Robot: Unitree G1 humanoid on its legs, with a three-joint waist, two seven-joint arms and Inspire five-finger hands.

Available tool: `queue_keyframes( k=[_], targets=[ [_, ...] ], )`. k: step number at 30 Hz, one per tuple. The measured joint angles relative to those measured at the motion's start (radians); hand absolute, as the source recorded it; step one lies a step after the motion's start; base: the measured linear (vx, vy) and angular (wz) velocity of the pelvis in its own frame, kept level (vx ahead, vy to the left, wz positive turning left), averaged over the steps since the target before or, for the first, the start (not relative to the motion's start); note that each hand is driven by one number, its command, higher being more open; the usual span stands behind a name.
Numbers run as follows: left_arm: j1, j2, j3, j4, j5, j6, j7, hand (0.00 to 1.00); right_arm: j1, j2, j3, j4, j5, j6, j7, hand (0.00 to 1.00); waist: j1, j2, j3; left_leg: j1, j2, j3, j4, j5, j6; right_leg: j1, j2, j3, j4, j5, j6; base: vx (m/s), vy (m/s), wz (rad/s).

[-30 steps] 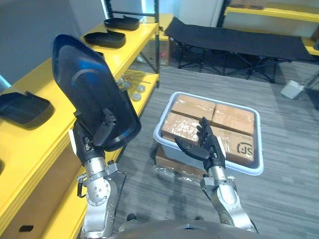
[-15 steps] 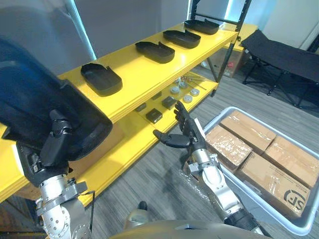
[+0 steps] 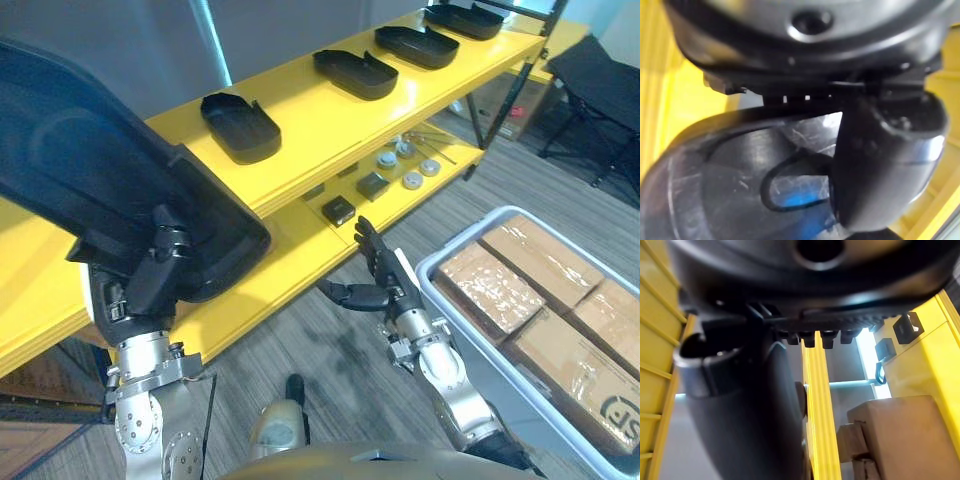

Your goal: Walk over and take three plastic housings, then place them on the shelf

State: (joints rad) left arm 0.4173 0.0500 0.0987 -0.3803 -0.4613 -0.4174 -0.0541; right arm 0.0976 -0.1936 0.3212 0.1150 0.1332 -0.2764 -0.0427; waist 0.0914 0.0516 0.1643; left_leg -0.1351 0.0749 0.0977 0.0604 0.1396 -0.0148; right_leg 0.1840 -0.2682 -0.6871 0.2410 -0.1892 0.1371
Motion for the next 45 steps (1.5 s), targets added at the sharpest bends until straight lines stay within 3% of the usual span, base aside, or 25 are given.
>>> queue_keyframes(
  k=[6,10,14,17,18,19,20,22,23,24,25,26,27,29,30,31,33,34,36,38,40,45],
  targets=[
    [-0.021,0.049,-0.069,0.015,0.005,0.000,-0.061,0.00,-0.018,-0.012,-0.001,0.000,0.013,-0.026,0.052,1.00,-0.003,0.016,0.008,-0.022,-0.011,-0.024,-0.017,0.056,-0.008,-0.040,-0.017,0.011,0.081,-0.034,0.000,-0.04,-0.005,0.29],
    [-0.016,0.049,-0.072,0.019,-0.007,0.000,-0.086,0.00,-0.018,-0.017,0.025,0.000,0.012,-0.046,0.105,1.00,0.002,0.019,0.008,-0.013,-0.011,-0.021,-0.010,0.044,-0.005,-0.032,-0.031,0.009,0.110,-0.071,0.003,-0.08,-0.003,0.04],
    [-0.015,0.048,-0.046,0.019,-0.007,-0.001,-0.127,0.00,-0.028,-0.017,0.020,0.000,0.012,-0.073,0.079,1.00,0.022,0.011,0.007,-0.024,-0.022,-0.007,0.009,0.027,-0.007,-0.020,-0.048,0.000,0.106,-0.083,0.021,-0.03,0.038,0.15],
    [-0.022,0.053,0.019,0.018,-0.002,-0.001,-0.170,0.00,-0.037,0.009,-0.016,-0.005,0.024,-0.086,0.049,1.00,0.033,-0.028,0.008,-0.054,-0.051,0.039,0.098,-0.036,0.025,0.011,-0.083,-0.019,0.097,-0.099,0.070,0.08,0.070,0.42],
    [-0.022,0.067,0.031,0.018,0.012,-0.001,-0.172,0.00,-0.031,0.014,-0.036,-0.005,0.042,-0.086,0.043,1.00,0.040,-0.053,0.004,-0.051,-0.069,0.059,0.148,-0.091,0.026,0.051,-0.092,-0.021,0.107,-0.095,0.111,0.21,0.064,0.67],
    [-0.035,0.072,0.043,0.029,0.038,-0.003,-0.164,0.00,-0.036,0.009,-0.063,-0.011,0.050,-0.087,0.038,1.00,0.041,-0.070,-0.009,-0.053,-0.098,0.033,0.171,-0.114,0.035,0.014,-0.147,0.025,0.238,-0.067,0.089,0.22,0.086,0.74],
    [-0.037,0.073,0.044,0.031,0.043,-0.002,-0.160,0.00,-0.042,0.004,-0.075,-0.013,0.050,-0.088,0.036,1.00,0.040,-0.069,-0.015,-0.052,-0.105,0.025,0.169,-0.117,0.039,-0.018,-0.169,0.060,0.304,-0.038,0.080,0.22,0.130,0.66],
    [-0.041,0.105,0.078,0.016,0.053,-0.003,-0.146,0.00,-0.095,0.002,-0.106,-0.011,0.051,-0.095,0.031,1.00,0.038,-0.065,-0.020,-0.008,-0.120,-0.016,0.123,-0.119,0.060,-0.124,-0.216,0.166,0.525,0.105,0.056,0.28,0.141,0.41],
    [-0.054,0.118,0.085,0.018,0.054,-0.002,-0.135,0.00,-0.110,0.006,-0.109,-0.011,0.052,-0.102,0.031,1.00,0.037,-0.063,-0.019,0.005,-0.121,-0.033,0.115,-0.122,0.065,-0.148,-0.217,0.187,0.573,0.078,0.050,0.30,0.044,0.42],
    [-0.081,0.134,0.095,0.019,0.053,0.000,-0.112,0.00,-0.145,0.003,-0.109,-0.013,0.050,-0.114,0.035,1.00,0.032,-0.052,-0.012,0.036,-0.117,-0.063,0.105,-0.127,0.071,-0.184,-0.202,0.207,0.622,-0.010,0.002,0.18,-0.003,0.54],
    [-0.119,0.143,0.097,0.019,0.050,0.001,-0.093,0.00,-0.183,-0.004,-0.109,-0.018,0.050,-0.128,0.038,1.00,0.026,-0.039,-0.007,0.062,-0.110,-0.099,0.098,-0.136,0.069,-0.214,-0.160,0.232,0.594,-0.053,-0.051,0.20,-0.001,0.61],
    [-0.142,0.149,0.097,0.019,0.048,0.001,-0.086,0.00,-0.201,-0.006,-0.110,-0.028,0.050,-0.131,0.038,1.00,0.019,-0.035,-0.006,0.069,-0.108,-0.115,0.094,-0.139,0.066,-0.236,-0.135,0.255,0.560,-0.065,-0.070,0.16,-0.026,0.88],
    [-0.195,0.160,0.093,0.020,0.049,0.001,-0.074,0.00,-0.223,-0.010,-0.115,-0.067,0.050,-0.144,0.036,1.00,0.005,-0.021,0.000,0.072,-0.109,-0.164,0.094,-0.147,0.058,-0.279,-0.077,0.327,0.475,-0.074,-0.086,0.15,-0.052,1.06],
    [-0.259,0.163,0.078,0.022,0.049,0.001,-0.056,0.00,-0.229,-0.014,-0.127,-0.156,0.046,-0.175,0.034,1.00,-0.028,-0.021,-0.001,0.076,-0.113,-0.262,0.096,-0.154,0.047,-0.322,0.013,0.491,0.313,-0.061,-0.067,0.19,-0.176,1.48],
    [-0.264,0.163,0.073,0.022,0.049,0.001,-0.052,0.00,-0.229,-0.018,-0.131,-0.182,0.045,-0.182,0.036,1.00,-0.038,-0.023,-0.002,0.079,-0.115,-0.286,0.096,-0.156,0.042,-0.323,0.028,0.520,0.272,-0.053,-0.057,0.21,-0.287,1.47],
    [-0.255,0.162,0.070,0.022,0.049,0.001,-0.051,0.00,-0.230,-0.030,-0.137,-0.230,0.050,-0.194,0.041,1.00,-0.038,-0.033,-0.007,0.088,-0.122,-0.318,0.093,-0.164,0.029,-0.314,0.035,0.540,0.191,-0.039,-0.046,0.19,-0.329,1.16],
    [-0.218,0.164,0.083,0.020,0.046,0.002,-0.051,0.00,-0.234,-0.038,-0.147,-0.283,0.055,-0.207,0.068,1.00,-0.019,-0.076,-0.033,0.093,-0.144,-0.337,0.096,-0.192,-0.007,-0.287,0.023,0.513,0.094,-0.011,-0.058,0.20,-0.353,0.94],
    [-0.202,0.149,0.082,0.026,0.042,0.008,-0.054,0.00,-0.237,-0.046,-0.156,-0.290,0.066,-0.219,0.082,1.00,-0.017,-0.086,-0.041,0.090,-0.129,-0.322,0.115,-0.208,-0.019,-0.258,0.020,0.493,0.079,0.062,-0.025,0.24,-0.394,0.96],
    [-0.129,0.102,0.078,0.032,0.039,0.013,-0.096,0.00,-0.249,-0.077,-0.182,-0.269,0.081,-0.219,0.091,1.00,-0.001,-0.023,-0.048,0.077,-0.032,-0.262,0.166,-0.226,-0.063,-0.186,0.077,0.403,0.035,0.065,-0.051,0.25,-0.368,0.90],
    [-0.110,0.091,0.075,0.032,0.039,0.019,-0.132,0.00,-0.249,-0.087,-0.210,-0.254,0.079,-0.207,0.088,1.00,-0.006,-0.003,-0.058,0.065,0.002,-0.181,0.159,-0.214,-0.062,-0.153,0.096,0.342,0.004,0.067,-0.057,0.18,-0.214,0.79],
    [-0.115,0.080,0.046,0.032,0.037,0.019,-0.164,0.00,-0.237,-0.084,-0.260,-0.234,0.078,-0.182,0.071,1.00,-0.014,0.002,-0.059,0.071,0.024,-0.058,0.115,-0.174,-0.057,-0.119,0.099,0.276,-0.026,0.064,-0.062,0.16,-0.170,0.85],
    [-0.115,0.081,-0.043,0.032,0.044,0.019,-0.154,0.00,-0.148,-0.025,-0.297,-0.236,0.081,-0.179,0.037,1.00,-0.028,-0.001,-0.058,0.109,0.002,-0.011,0.040,-0.144,-0.049,-0.089,0.085,0.259,-0.071,0.068,-0.056,0.11,-0.024,0.14]
  ],
)
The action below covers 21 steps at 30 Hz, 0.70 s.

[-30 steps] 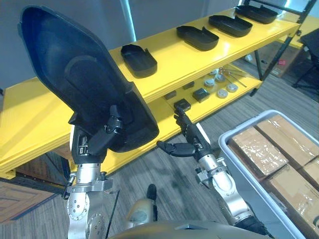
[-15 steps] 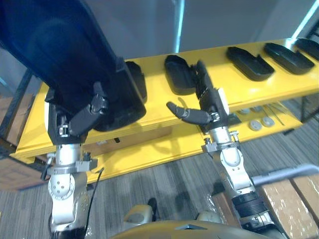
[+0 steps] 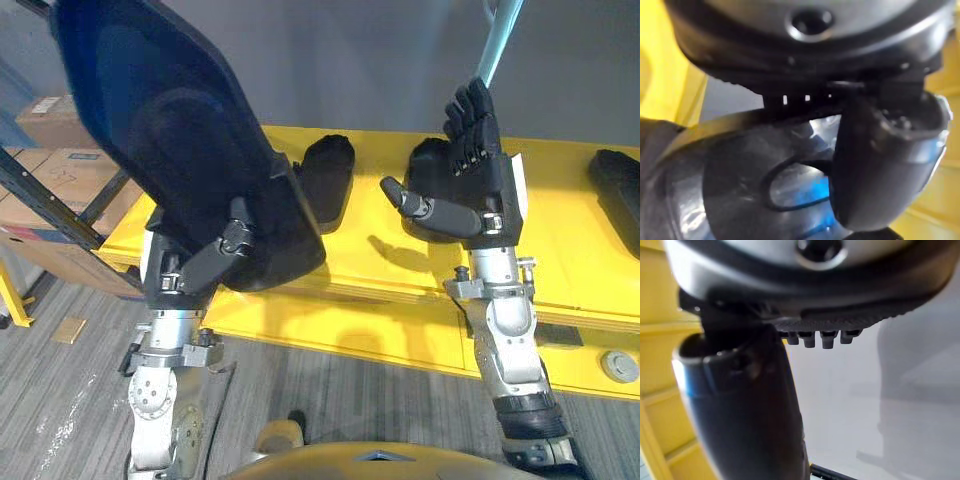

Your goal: Walk over and take three plastic housings, then place them on the shelf

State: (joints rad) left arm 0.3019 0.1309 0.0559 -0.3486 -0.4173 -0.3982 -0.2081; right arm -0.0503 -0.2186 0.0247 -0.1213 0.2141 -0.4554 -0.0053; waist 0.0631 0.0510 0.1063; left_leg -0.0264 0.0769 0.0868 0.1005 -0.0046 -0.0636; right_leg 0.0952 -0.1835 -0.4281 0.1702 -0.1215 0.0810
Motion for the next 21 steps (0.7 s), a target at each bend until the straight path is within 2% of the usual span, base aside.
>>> queue_keyframes(
  k=[7,9,12,13,14,15,16,17,18,19,20,21],
  targets=[
    [0.030,0.000,-0.003,0.000,0.000,0.014,0.013,0.00,0.119,0.065,0.017,-0.019,0.048,0.016,0.023,1.00,-0.028,0.001,0.001,0.033,-0.014,0.036,-0.051,0.014,0.004,-0.009,-0.007,0.051,-0.019,0.011,0.016,-0.01,0.024,-0.17],
    [0.057,-0.009,-0.007,0.004,-0.009,0.017,0.044,0.00,0.126,0.064,0.044,-0.019,0.089,0.024,0.049,1.00,-0.028,0.009,0.009,-0.006,-0.011,0.034,0.028,-0.021,0.006,-0.025,-0.007,0.069,-0.011,0.011,0.017,-0.05,0.031,-0.18],
    [0.061,-0.034,-0.009,0.040,-0.006,0.017,0.058,0.00,0.125,0.055,0.062,0.001,0.084,0.024,0.070,1.00,-0.019,0.015,0.038,-0.041,-0.004,0.027,0.106,-0.033,0.001,-0.033,-0.014,0.078,-0.001,0.004,0.008,-0.06,0.026,-0.07],
    [0.061,-0.036,-0.012,0.050,0.001,0.017,0.065,0.00,0.125,0.053,0.065,0.004,0.084,0.024,0.079,1.00,-0.018,0.012,0.040,-0.052,-0.011,0.026,0.113,-0.023,-0.001,-0.039,-0.025,0.076,0.006,0.003,0.006,-0.11,0.106,0.26],
    [0.052,-0.036,-0.027,0.077,0.003,0.017,0.078,0.00,0.122,0.049,0.064,0.004,0.085,0.023,0.095,1.00,-0.031,-0.019,0.060,-0.081,-0.057,0.003,0.129,0.036,-0.011,-0.042,-0.086,0.050,0.022,0.005,0.010,-0.09,0.117,0.47],
    [0.045,-0.033,-0.049,0.102,0.009,0.012,0.096,0.00,0.112,0.046,0.060,0.004,0.087,0.024,0.100,1.00,-0.042,-0.045,0.081,-0.125,-0.035,0.005,0.232,0.013,0.042,-0.041,-0.125,0.038,0.036,0.014,0.025,-0.12,0.149,0.49],
    [0.039,-0.030,-0.066,0.126,0.030,0.011,0.111,0.00,0.108,0.040,0.060,0.004,0.088,0.023,0.100,1.00,-0.043,-0.037,0.083,-0.145,0.023,0.010,0.305,0.008,0.033,-0.036,-0.143,0.035,0.048,0.017,0.030,-0.08,0.167,0.26],
    [0.033,-0.035,-0.087,0.168,0.042,0.011,0.127,0.00,0.105,0.026,0.059,0.007,0.101,0.018,0.094,1.00,-0.047,-0.047,0.090,-0.151,0.096,0.022,0.353,0.024,0.009,-0.036,-0.183,0.039,0.068,0.020,0.035,-0.07,0.209,0.06],
    [0.025,-0.036,-0.098,0.190,0.047,0.011,0.137,0.00,0.101,0.019,0.059,0.008,0.116,0.011,0.091,1.00,-0.049,-0.049,0.091,-0.149,0.120,0.025,0.360,0.032,0.003,-0.040,-0.210,0.046,0.078,0.022,0.041,-0.01,0.317,-0.01],
    [0.011,-0.038,-0.111,0.221,0.071,0.011,0.161,0.00,0.087,0.015,0.057,0.012,0.155,-0.008,0.088,1.00,-0.056,-0.048,0.091,-0.144,0.148,0.027,0.368,0.049,0.000,-0.052,-0.263,0.064,0.093,0.034,0.070,0.01,0.300,-0.08],
    [0.009,-0.040,-0.111,0.227,0.077,0.011,0.168,0.00,0.075,0.017,0.057,0.017,0.172,-0.020,0.087,1.00,-0.059,-0.044,0.089,-0.139,0.156,0.021,0.367,0.054,-0.002,-0.062,-0.284,0.076,0.098,0.040,0.094,0.00,0.528,-0.10],
    [0.008,-0.050,-0.114,0.226,0.080,0.011,0.176,0.00,0.056,0.014,0.047,0.034,0.207,-0.052,0.087,1.00,-0.071,-0.002,0.079,-0.130,0.176,0.012,0.365,0.064,-0.016,-0.077,-0.319,0.100,0.101,0.055,0.139,-0.01,0.509,-0.05]
  ],
)
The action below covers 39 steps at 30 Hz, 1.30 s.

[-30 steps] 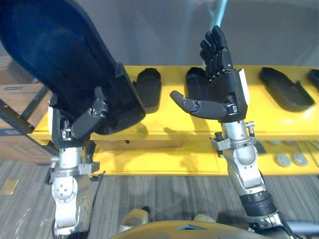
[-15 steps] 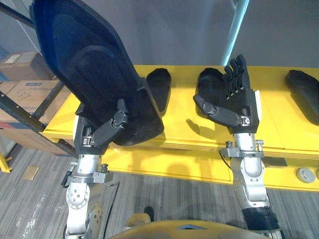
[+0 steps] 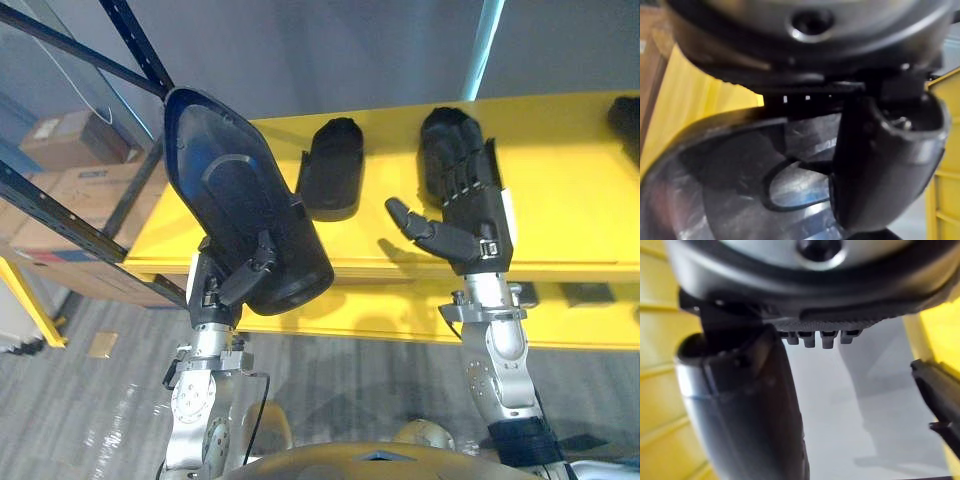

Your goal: Walk over and take three plastic housings, then place them on the shelf

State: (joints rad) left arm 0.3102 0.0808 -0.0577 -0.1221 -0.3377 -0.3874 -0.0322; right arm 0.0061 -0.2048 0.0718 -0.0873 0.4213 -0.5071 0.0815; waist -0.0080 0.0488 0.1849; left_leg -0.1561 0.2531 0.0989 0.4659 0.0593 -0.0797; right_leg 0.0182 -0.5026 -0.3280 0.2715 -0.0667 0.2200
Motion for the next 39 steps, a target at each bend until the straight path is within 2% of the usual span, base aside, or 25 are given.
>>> queue_keyframes(
  k=[1,2,3,4,5,6,7,8,9,10,11,13,14,15,16,18,24,28,31,33,36,39],
  targets=[
    [-0.001,-0.003,-0.001,-0.003,0.000,-0.001,-0.001,0.00,0.000,0.000,-0.008,0.004,0.013,-0.007,-0.001,1.00,-0.001,0.022,-0.005,0.010,0.002,0.001,-0.009,-0.003,-0.004,0.002,-0.006,0.002,-0.003,0.008,0.023,-0.04,0.877,0.20],
    [-0.008,0.003,-0.002,-0.007,-0.002,-0.002,-0.013,0.00,0.014,0.017,-0.021,0.018,0.030,-0.010,-0.020,1.00,-0.005,0.058,-0.014,0.059,-0.001,0.044,-0.054,-0.143,-0.092,0.024,-0.024,-0.004,-0.014,0.042,0.040,-0.04,0.719,0.44],
    [-0.020,0.013,-0.002,-0.008,-0.002,-0.001,-0.021,0.00,0.027,0.037,-0.022,0.028,0.029,-0.009,-0.040,1.00,-0.006,0.054,-0.011,0.073,-0.011,0.072,-0.071,-0.233,-0.148,0.036,-0.043,-0.012,-0.019,0.085,0.039,-0.04,0.732,0.46],
    [-0.036,0.035,0.003,-0.005,-0.006,0.002,-0.027,0.00,0.026,0.063,-0.022,0.049,0.024,-0.006,-0.052,1.00,0.002,0.027,0.005,0.074,-0.036,0.083,-0.049,-0.242,-0.134,0.039,-0.075,-0.002,-0.022,0.128,0.034,-0.07,0.505,0.12],
    [-0.030,0.062,0.021,-0.005,-0.016,0.016,-0.041,0.00,0.033,0.101,0.003,0.076,0.012,0.015,-0.074,1.00,0.028,-0.003,0.020,0.076,-0.063,0.098,-0.043,-0.254,-0.100,0.021,-0.089,-0.005,-0.039,0.256,-0.016,-0.09,0.496,-0.12],
    [-0.026,0.077,0.028,-0.005,-0.018,0.028,-0.047,0.00,0.043,0.112,0.019,0.078,-0.002,0.019,-0.082,1.00,0.038,-0.009,0.021,0.076,-0.067,0.107,-0.052,-0.252,-0.083,0.011,-0.088,-0.014,-0.054,0.324,-0.050,-0.10,0.632,-0.18],
    [-0.017,0.096,0.052,-0.006,-0.018,0.040,-0.060,0.00,0.055,0.132,0.048,0.076,-0.041,0.020,-0.088,1.00,0.046,-0.007,0.023,0.081,-0.067,0.130,-0.090,-0.245,-0.055,-0.018,-0.076,-0.043,-0.034,0.356,-0.091,-0.04,0.451,0.04],
    [-0.015,0.109,0.071,-0.006,-0.017,0.044,-0.061,0.00,0.058,0.137,0.069,0.069,-0.068,0.019,-0.091,1.00,0.042,-0.019,0.016,0.083,-0.072,0.131,-0.121,-0.228,-0.030,-0.036,-0.034,-0.051,0.029,0.286,-0.080,0.00,0.445,0.09],
    [-0.006,0.120,0.110,-0.013,-0.018,0.043,-0.062,0.00,0.060,0.135,0.090,0.035,-0.104,0.019,-0.088,1.00,0.038,-0.018,0.015,0.114,-0.097,0.144,-0.201,-0.194,-0.002,-0.038,0.058,-0.087,0.108,0.113,-0.077,0.03,0.207,0.10],
    [-0.004,0.118,0.116,-0.016,-0.019,0.043,-0.062,0.00,0.060,0.134,0.092,0.026,-0.104,0.019,-0.088,1.00,0.038,-0.020,0.014,0.118,-0.103,0.146,-0.212,-0.188,0.003,-0.038,0.069,-0.092,0.113,0.093,-0.078,0.02,0.240,-0.03],
    [-0.003,0.114,0.131,-0.035,-0.027,0.043,-0.060,0.00,0.060,0.130,0.090,-0.015,-0.112,0.018,-0.093,1.00,0.035,-0.024,0.011,0.131,-0.125,0.153,-0.248,-0.172,0.019,-0.031,0.114,-0.105,0.113,0.021,-0.090,0.01,0.149,-0.10],
    [-0.005,0.111,0.134,-0.084,-0.055,0.043,-0.060,0.00,0.061,0.121,0.066,-0.070,-0.114,0.017,-0.085,1.00,0.027,-0.028,0.005,0.131,-0.154,0.165,-0.284,-0.149,0.038,-0.015,0.173,-0.107,0.038,-0.027,-0.113,-0.01,0.142,-0.11],
    [-0.005,0.111,0.134,-0.100,-0.056,0.043,-0.061,0.00,0.064,0.118,0.060,-0.080,-0.091,0.017,-0.078,1.00,0.027,-0.028,0.004,0.130,-0.161,0.169,-0.289,-0.145,0.040,-0.002,0.181,-0.107,0.000,-0.027,-0.113,-0.01,0.100,-0.09],
    [-0.005,0.105,0.126,-0.129,-0.053,0.043,-0.064,0.00,0.067,0.118,0.045,-0.089,-0.052,0.017,-0.065,1.00,0.024,-0.029,0.002,0.129,-0.174,0.175,-0.298,-0.140,0.045,0.030,0.192,-0.105,-0.086,-0.016,-0.100,-0.01,0.055,-0.05],
    [-0.005,0.099,0.119,-0.139,-0.051,0.043,-0.063,0.00,0.068,0.118,0.035,-0.088,-0.050,0.019,-0.065,1.00,0.021,-0.025,0.000,0.128,-0.176,0.176,-0.301,-0.136,0.048,0.042,0.198,-0.107,-0.119,0.008,-0.089,-0.02,0.030,-0.10],
    [-0.004,0.081,0.102,-0.170,-0.021,0.043,-0.061,0.00,0.066,0.105,0.019,-0.089,-0.050,0.023,-0.065,1.00,0.019,-0.010,-0.011,0.129,-0.174,0.187,-0.326,-0.124,0.046,0.057,0.218,-0.103,-0.195,0.057,-0.087,-0.03,0.014,-0.13],
    [-0.003,0.082,0.100,-0.174,0.039,0.049,-0.064,0.00,0.064,0.042,0.035,-0.089,-0.084,0.056,-0.065,1.00,0.005,0.000,-0.025,0.139,-0.154,0.223,-0.394,-0.081,0.024,0.033,0.260,-0.071,-0.245,0.094,-0.095,-0.02,-0.030,-0.18],
    [-0.012,0.087,0.100,-0.172,0.075,0.098,-0.055,0.00,0.070,0.031,0.025,-0.089,-0.091,0.079,-0.056,1.00,-0.004,0.007,-0.033,0.170,-0.146,0.251,-0.432,-0.067,0.014,0.033,0.275,-0.046,-0.256,0.100,-0.098,-0.01,-0.027,-0.22],
    [-0.072,0.107,0.107,-0.125,0.138,0.127,0.011,0.00,0.111,0.027,0.008,-0.089,-0.099,0.104,-0.038,1.00,-0.021,0.010,-0.036,0.178,-0.144,0.261,-0.456,-0.055,0.011,0.025,0.280,-0.037,-0.256,0.100,-0.098,-0.01,-0.004,-0.08],
    [-0.134,0.155,0.124,-0.052,0.198,0.159,0.075,0.00,0.139,0.001,0.008,-0.092,-0.100,0.134,-0.006,1.00,-0.025,0.017,-0.040,0.179,-0.143,0.279,-0.468,-0.048,0.011,0.010,0.282,-0.022,-0.257,0.106,-0.100,-0.02,0.006,-0.23],
    [-0.197,0.209,0.165,0.031,0.187,0.193,0.105,0.00,0.155,-0.036,0.003,-0.094,-0.100,0.159,0.020,1.00,-0.047,0.020,-0.039,0.178,-0.144,0.292,-0.472,-0.045,0.011,-0.006,0.283,-0.001,-0.255,0.111,-0.100,-0.02,0.008,-0.17],
    [-0.268,0.240,0.172,0.077,0.183,0.199,0.129,0.00,0.155,-0.043,-0.021,-0.119,-0.098,0.159,0.035,1.00,-0.051,0.028,-0.035,0.159,-0.146,0.299,-0.469,-0.042,0.013,-0.043,0.279,0.012,-0.235,0.111,-0.101,-0.03,0.009,-0.10]
  ],
)
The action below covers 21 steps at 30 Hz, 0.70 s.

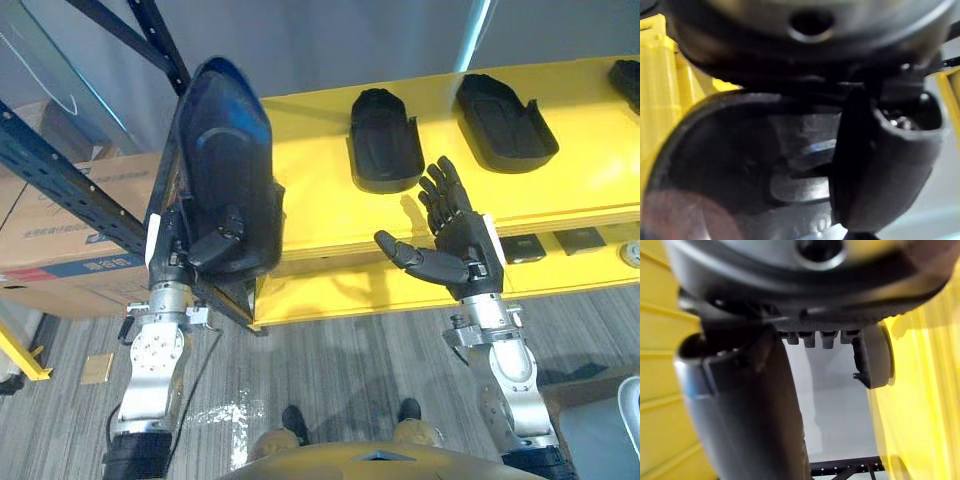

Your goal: Walk over and take three plastic housings, then place them on the shelf

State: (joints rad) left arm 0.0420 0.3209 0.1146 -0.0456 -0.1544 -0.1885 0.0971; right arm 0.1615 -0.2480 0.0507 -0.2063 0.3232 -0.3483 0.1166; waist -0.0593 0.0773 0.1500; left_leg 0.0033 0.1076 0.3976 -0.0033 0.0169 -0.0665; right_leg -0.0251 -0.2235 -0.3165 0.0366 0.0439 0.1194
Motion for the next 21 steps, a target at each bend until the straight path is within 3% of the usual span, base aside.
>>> queue_keyframes(
  k=[3,5,13,17,21],
  targets=[
    [-0.151,0.030,-0.001,0.126,-0.045,-0.002,0.001,0.00,-0.031,-0.041,0.011,-0.011,0.005,0.001,0.031,1.00,-0.001,0.018,0.025,-0.017,-0.001,0.006,0.007,0.008,0.005,-0.043,-0.008,0.019,0.048,-0.010,-0.009,-0.05,0.008,-0.07],
    [-0.257,0.073,-0.001,0.247,-0.129,-0.003,-0.007,0.00,-0.069,-0.069,0.047,-0.011,0.019,0.011,0.064,1.00,-0.024,0.026,0.066,-0.019,0.000,0.007,0.027,0.008,0.006,-0.067,-0.020,0.031,0.111,-0.041,-0.016,-0.10,-0.013,-0.05],
    [-0.371,0.117,-0.005,0.364,-0.464,-0.003,-0.139,0.00,-0.082,-0.081,0.142,-0.024,0.057,0.031,0.174,1.00,-0.057,0.030,0.102,-0.025,-0.010,0.055,0.043,0.012,0.007,-0.187,-0.057,0.098,0.311,-0.131,-0.024,-0.05,-0.035,-0.12],
    [-0.442,0.104,-0.025,0.438,-0.600,-0.002,-0.166,0.00,-0.082,-0.095,0.212,-0.113,0.057,0.047,0.223,1.00,-0.061,0.025,0.117,-0.033,-0.008,0.070,0.046,0.014,0.005,-0.225,-0.072,0.107,0.360,-0.152,-0.028,-0.03,-0.045,-0.08],
    [-0.483,0.089,-0.032,0.463,-0.632,0.023,-0.150,0.00,-0.106,-0.095,0.278,-0.192,0.055,0.056,0.250,1.00,-0.068,0.010,0.144,-0.089,-0.001,0.080,0.072,0.010,0.006,-0.274,-0.081,0.109,0.387,-0.158,-0.028,-0.04,-0.037,0.10]
  ],
)
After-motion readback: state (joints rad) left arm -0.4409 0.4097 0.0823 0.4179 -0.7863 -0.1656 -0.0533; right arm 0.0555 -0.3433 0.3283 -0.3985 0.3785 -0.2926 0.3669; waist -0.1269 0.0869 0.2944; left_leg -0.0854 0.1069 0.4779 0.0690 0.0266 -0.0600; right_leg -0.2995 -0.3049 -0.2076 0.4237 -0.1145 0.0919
